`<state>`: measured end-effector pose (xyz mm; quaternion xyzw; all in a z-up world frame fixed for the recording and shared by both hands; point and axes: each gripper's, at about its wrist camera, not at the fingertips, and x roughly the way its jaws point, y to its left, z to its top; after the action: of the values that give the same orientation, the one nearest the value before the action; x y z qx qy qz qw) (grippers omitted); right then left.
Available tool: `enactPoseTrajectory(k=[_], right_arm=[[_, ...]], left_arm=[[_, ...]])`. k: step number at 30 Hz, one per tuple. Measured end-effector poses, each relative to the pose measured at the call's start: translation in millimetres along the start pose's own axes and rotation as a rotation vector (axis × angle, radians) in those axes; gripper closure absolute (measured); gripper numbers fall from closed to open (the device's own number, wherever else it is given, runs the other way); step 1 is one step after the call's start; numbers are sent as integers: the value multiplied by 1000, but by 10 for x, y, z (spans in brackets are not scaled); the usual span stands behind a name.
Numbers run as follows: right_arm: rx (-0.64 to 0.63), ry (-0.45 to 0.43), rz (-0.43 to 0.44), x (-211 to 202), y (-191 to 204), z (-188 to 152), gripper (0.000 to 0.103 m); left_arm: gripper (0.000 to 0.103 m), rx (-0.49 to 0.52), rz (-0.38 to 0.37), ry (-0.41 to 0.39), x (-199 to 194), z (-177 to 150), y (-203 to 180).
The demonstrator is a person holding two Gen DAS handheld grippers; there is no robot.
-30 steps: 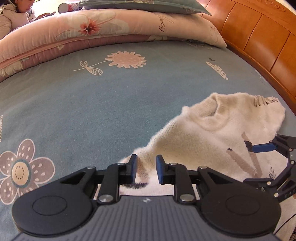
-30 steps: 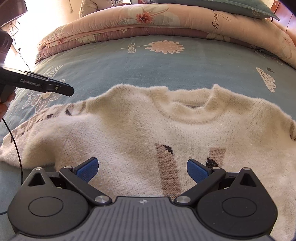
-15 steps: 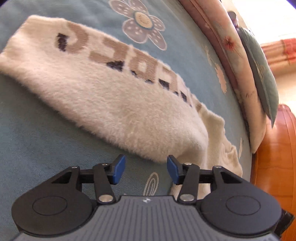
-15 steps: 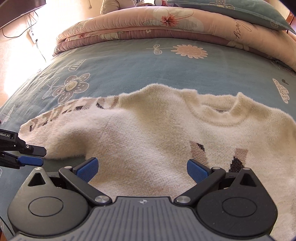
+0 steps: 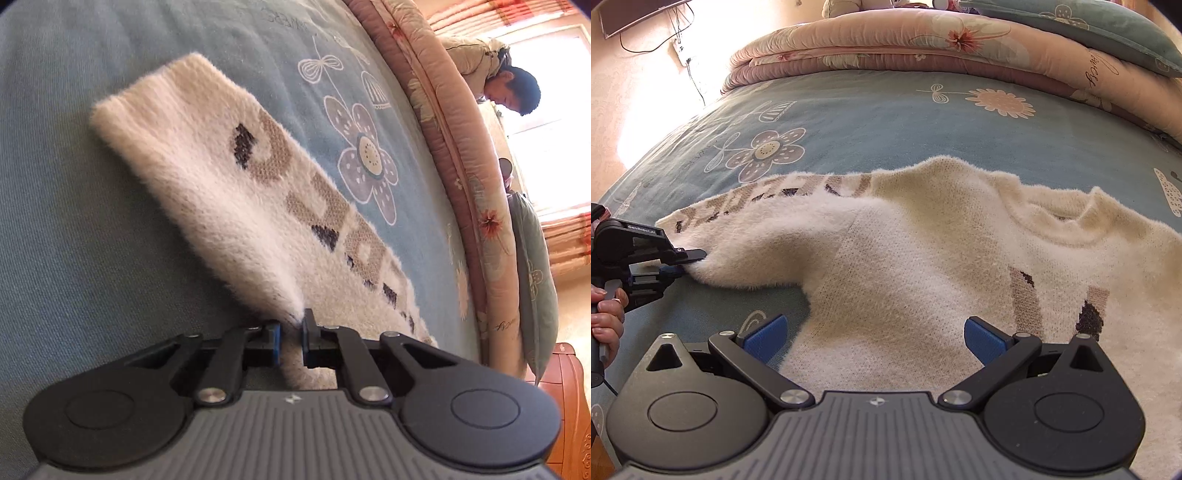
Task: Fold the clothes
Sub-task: 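Fold the side edge over the body with the left gripper and release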
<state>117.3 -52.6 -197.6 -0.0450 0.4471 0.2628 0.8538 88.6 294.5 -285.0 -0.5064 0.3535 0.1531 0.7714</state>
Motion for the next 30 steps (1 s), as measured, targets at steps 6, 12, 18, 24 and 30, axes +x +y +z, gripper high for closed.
enactPoseTrajectory(k=[6, 12, 18, 24, 30], right_arm=[[-47, 25, 78, 74, 130, 23, 9], [-134, 71, 151, 347, 390, 73, 18], [-170, 117, 164, 659, 587, 89, 35], [-245, 143, 49, 704, 696, -5, 43], [-310, 17, -32, 570, 773, 60, 64]], left_arm=[[95, 319, 50, -71, -211, 227, -504], [85, 307, 123, 28, -33, 211, -268], [77, 239, 114, 34, -187, 102, -64], [77, 328, 115, 91, -291, -48, -137], [77, 585, 81, 109, -364, -304, -515]])
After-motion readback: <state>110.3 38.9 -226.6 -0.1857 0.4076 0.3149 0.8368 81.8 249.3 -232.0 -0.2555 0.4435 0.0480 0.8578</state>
